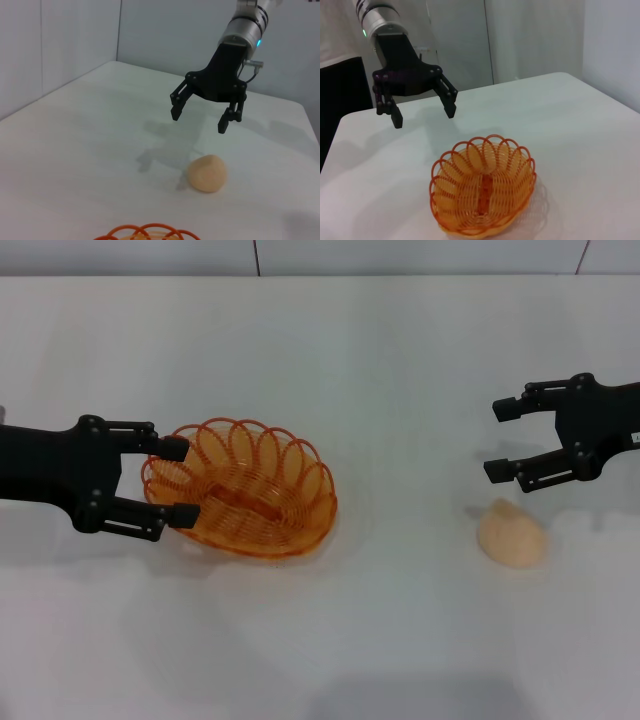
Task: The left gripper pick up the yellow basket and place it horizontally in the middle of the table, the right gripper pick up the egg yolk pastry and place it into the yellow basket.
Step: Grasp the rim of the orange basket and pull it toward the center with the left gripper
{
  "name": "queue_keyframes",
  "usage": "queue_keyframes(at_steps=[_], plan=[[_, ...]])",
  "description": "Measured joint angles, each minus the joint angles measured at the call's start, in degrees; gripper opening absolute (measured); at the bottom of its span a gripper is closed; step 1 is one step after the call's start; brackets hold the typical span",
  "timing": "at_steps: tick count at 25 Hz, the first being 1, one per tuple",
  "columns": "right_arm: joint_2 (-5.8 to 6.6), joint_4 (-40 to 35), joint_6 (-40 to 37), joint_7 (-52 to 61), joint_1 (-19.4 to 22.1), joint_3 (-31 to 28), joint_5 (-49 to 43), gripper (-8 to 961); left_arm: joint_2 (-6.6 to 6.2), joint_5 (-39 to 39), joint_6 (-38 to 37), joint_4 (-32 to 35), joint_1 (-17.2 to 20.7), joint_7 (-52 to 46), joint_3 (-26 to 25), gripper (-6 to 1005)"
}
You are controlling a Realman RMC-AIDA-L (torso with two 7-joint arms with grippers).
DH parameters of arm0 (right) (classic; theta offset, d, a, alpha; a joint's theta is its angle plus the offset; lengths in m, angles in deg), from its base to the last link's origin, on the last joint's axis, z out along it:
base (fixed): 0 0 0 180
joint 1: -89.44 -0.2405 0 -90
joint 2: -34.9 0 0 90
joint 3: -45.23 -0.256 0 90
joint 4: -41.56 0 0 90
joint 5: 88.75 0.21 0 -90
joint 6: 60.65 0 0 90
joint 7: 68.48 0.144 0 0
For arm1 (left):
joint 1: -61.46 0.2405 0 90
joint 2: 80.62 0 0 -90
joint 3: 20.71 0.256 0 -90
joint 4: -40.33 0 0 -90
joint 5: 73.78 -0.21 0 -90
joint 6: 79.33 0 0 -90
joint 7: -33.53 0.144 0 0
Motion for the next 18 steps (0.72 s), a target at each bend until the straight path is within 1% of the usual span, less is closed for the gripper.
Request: queue_keyframes(at_steps=[5,11,18], plan=[[-0.17,0.00,0.47,-0.10,0.06,-0.06,-0.41,838,-0.02,0.00,0.40,0.00,0.14,0.00,-0.01,842],[-0.80,0.00,1.11,-0.13,-0.12,-0.03,-1.47,837,0.00,-0.18,0.73,0.00,0.03,0.02,-0.01,841],[-0.83,-0.06,1.14,-0.15,-0.16,-0.36,-1.49,837,0.22,-1.25,1.14,0.06,-0.13,-0.74,-0.05,837]])
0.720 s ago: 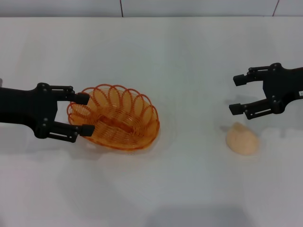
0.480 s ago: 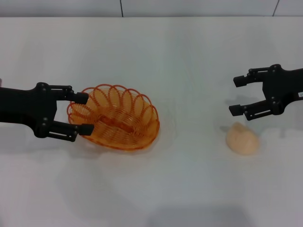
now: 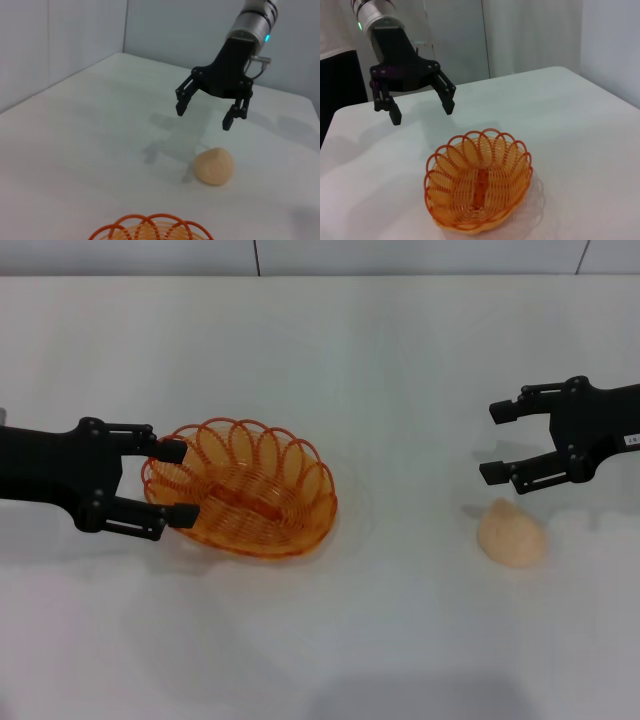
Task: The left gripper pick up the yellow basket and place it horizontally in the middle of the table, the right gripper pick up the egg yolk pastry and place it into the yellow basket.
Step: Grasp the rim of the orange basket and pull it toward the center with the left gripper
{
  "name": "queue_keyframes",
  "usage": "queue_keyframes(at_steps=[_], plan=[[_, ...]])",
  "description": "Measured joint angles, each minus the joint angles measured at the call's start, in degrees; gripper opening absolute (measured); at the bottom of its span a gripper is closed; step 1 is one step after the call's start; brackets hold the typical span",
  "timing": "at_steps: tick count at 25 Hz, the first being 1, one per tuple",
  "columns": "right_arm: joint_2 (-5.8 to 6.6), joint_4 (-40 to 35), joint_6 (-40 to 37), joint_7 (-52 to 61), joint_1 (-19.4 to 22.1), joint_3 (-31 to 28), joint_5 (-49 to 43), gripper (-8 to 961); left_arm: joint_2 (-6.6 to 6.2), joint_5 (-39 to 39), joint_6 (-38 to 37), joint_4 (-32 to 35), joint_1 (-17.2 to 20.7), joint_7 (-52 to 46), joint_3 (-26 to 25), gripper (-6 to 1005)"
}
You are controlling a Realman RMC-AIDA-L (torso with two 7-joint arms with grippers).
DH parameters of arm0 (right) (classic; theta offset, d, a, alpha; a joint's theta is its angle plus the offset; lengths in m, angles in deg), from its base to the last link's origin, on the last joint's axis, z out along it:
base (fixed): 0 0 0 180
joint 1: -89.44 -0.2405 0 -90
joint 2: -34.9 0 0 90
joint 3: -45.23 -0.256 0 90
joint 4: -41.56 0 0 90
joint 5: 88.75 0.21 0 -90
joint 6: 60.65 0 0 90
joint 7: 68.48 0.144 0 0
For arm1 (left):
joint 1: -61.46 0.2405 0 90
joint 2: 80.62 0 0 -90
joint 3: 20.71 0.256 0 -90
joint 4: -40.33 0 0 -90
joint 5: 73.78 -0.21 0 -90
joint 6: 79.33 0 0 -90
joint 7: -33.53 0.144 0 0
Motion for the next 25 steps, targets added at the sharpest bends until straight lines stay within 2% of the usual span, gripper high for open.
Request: queue_keyframes(at_steps=[4,9,12,16,21,22,23,25], plan=[[0.02,-0.97,0.00,0.06,0.49,-0.12,0.00,837,0.38,-0.83,-0.45,3.22,0.05,-6.14,0.39,836],[0.04,-2.37,0.03,0.30,1.29,-0.23,-0.01,836,2.26,-5.09,-1.22,12.68,0.34,-21.79,1.47,833],[0.07,-2.71,0.06,0.28,1.44,-0.28,-0.01,836,2.98,-7.28,-2.34,18.39,0.45,-30.15,1.44,832],[0.13,-2.75,0.10,0.04,1.49,-0.33,0.00,836,2.66,-10.91,-2.34,24.05,-0.39,-41.57,1.46,819],[0.12,-2.84,0.17,-0.02,1.43,-0.35,0.01,835,1.32,-19.51,-1.18,25.10,-4.11,-52.61,1.48,802],[0.09,-2.84,0.18,-0.02,1.34,-0.35,0.01,835,1.32,-19.51,-1.18,25.10,-4.11,-52.61,1.48,798],[0.06,-2.85,0.18,-0.02,1.24,-0.36,0.01,835,1.48,-25.12,0.22,24.27,-5.81,-54.42,1.48,795],[-0.05,-2.85,0.17,-0.02,1.13,-0.35,0.02,835,2.05,-28.37,1.73,22.85,-6.95,-54.73,1.49,788]])
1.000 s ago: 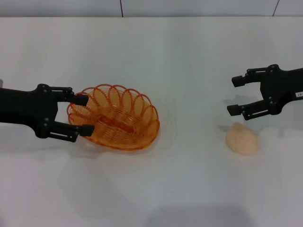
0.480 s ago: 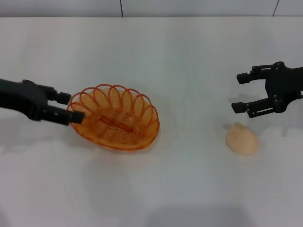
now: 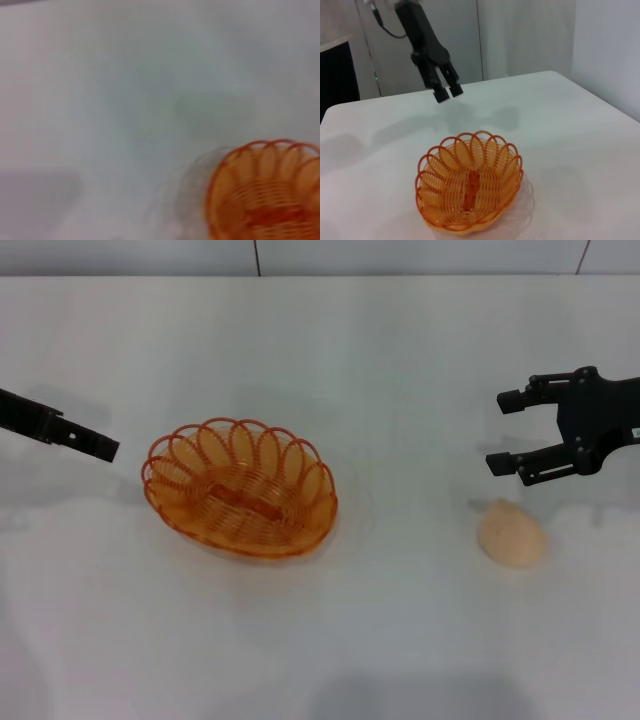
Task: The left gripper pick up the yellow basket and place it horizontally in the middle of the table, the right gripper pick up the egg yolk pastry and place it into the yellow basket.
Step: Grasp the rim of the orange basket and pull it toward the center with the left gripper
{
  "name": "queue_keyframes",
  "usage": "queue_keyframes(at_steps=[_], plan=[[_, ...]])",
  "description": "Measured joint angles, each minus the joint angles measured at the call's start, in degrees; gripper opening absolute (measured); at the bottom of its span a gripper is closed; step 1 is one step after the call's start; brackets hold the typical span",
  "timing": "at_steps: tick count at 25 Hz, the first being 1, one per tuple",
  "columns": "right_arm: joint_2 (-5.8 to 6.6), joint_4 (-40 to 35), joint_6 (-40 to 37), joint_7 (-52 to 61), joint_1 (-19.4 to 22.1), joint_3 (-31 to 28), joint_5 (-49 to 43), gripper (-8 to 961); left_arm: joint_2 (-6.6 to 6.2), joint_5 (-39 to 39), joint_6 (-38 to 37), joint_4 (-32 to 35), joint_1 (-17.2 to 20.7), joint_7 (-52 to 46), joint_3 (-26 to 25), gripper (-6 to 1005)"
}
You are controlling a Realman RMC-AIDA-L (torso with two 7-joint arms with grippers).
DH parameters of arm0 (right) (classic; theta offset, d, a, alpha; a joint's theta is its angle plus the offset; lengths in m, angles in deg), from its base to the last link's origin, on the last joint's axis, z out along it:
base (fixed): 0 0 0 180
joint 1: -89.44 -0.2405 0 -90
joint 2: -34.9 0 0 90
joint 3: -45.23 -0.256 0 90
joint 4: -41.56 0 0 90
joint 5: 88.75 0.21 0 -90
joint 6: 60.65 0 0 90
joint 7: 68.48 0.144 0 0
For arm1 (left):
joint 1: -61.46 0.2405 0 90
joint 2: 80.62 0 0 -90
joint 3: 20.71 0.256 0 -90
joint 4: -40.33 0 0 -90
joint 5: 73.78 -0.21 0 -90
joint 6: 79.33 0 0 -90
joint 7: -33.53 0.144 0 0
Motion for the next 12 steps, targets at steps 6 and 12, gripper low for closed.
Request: queue_keyframes(at_steps=[6,12], plan=[[-0.39,0.00,0.00,-0.08,-0.04,0.00,0.05,835,2.30,-3.94,7.73,-5.67,-2.10,0.05,2.44,768],[-0.72,-0.07,0.00,-0.18,0.15,0.00,0.08,834,3.77,-3.78,14.39,-9.77,-2.51,0.38,5.37,748]])
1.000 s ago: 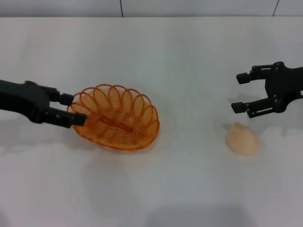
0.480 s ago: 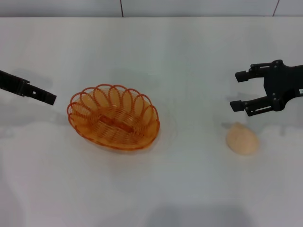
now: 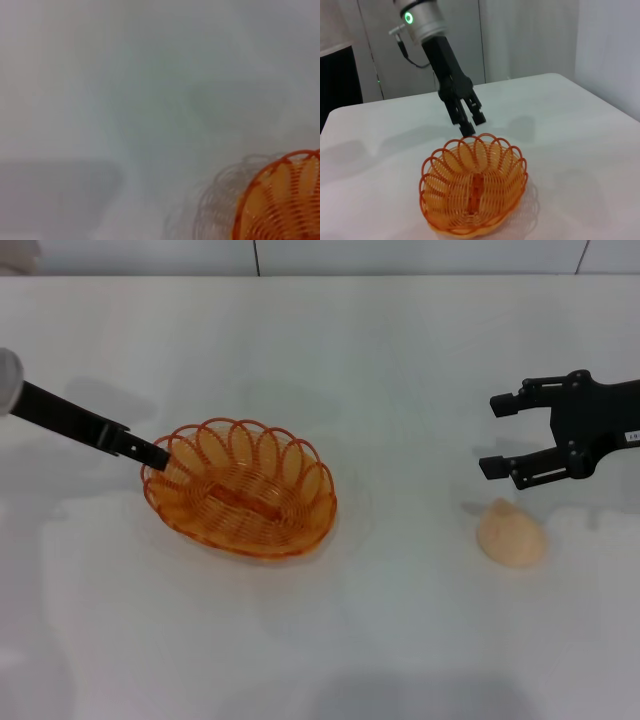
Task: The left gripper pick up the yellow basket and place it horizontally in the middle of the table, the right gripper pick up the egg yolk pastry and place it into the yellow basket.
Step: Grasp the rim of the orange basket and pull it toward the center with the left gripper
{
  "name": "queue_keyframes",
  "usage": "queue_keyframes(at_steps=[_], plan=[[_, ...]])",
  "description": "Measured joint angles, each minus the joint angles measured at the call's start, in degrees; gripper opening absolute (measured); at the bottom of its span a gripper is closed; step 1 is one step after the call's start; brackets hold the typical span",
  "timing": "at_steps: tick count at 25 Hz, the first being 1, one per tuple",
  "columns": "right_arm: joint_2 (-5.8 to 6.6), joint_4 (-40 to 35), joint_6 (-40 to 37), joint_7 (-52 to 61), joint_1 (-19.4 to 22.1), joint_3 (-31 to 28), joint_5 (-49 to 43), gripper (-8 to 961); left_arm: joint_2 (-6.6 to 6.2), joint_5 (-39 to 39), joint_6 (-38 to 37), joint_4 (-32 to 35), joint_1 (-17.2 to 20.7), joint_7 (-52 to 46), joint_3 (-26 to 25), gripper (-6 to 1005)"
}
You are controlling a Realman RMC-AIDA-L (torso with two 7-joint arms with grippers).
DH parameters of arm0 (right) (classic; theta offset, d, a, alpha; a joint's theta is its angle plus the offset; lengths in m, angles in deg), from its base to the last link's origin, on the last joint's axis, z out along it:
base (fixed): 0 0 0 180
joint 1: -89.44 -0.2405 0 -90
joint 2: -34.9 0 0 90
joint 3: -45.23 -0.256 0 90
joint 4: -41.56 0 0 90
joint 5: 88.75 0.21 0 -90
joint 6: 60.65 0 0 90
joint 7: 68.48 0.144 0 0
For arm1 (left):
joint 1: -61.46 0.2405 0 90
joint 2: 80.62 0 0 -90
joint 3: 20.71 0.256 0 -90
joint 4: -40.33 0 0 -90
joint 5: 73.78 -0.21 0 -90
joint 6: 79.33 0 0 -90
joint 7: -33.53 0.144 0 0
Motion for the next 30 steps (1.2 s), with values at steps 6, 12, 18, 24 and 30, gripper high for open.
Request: queue_keyframes(at_steps=[6,12,18,24,30], plan=[[-0.36,-0.11,0.04,-0.39,0.13,0.00,0.08,834,1.01,-0.01,5.04,-4.92,-1.18,0.69,1.57,728],[-0.46,-0.11,0.21,-0.41,0.01,0.00,0.03,833,1.42,-0.11,6.78,-6.27,-1.89,0.69,2.36,707],[-0.56,-0.11,0.71,-0.41,0.02,0.00,-0.03,833,1.58,-0.08,8.27,-6.35,-1.92,0.53,2.82,687],[-0.56,-0.34,0.80,-0.39,-0.29,0.00,-0.03,833,1.58,-0.08,8.38,-6.42,-1.93,0.68,2.87,667],[-0.69,-0.63,1.09,-0.23,-0.32,0.00,-0.09,832,1.59,-0.06,8.23,-6.55,-1.93,1.13,2.87,429]])
